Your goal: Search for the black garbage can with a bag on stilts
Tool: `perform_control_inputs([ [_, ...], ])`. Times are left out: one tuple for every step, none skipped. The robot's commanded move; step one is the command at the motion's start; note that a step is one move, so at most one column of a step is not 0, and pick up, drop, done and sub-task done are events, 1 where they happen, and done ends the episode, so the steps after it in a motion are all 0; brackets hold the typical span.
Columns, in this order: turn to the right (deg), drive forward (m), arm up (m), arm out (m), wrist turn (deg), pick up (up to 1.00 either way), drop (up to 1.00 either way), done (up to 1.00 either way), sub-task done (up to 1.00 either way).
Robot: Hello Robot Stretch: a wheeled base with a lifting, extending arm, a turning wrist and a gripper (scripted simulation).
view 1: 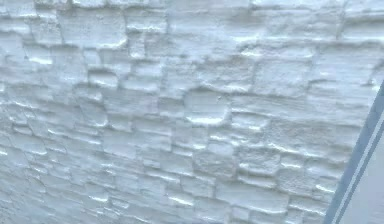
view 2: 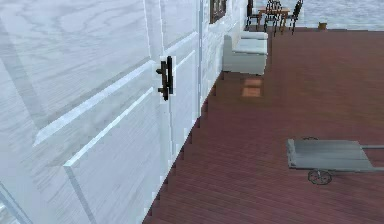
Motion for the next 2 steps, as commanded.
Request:
perform_control_inputs([
  [0.0, 0.05, 0.00, 0.00, 0.0, 0.00, 0.00, 0.00, 0.00],
  [-45.0, 0.00, 0.00, 0.00, 0.0, 0.00, 0.00, 0.00, 0.00],
])
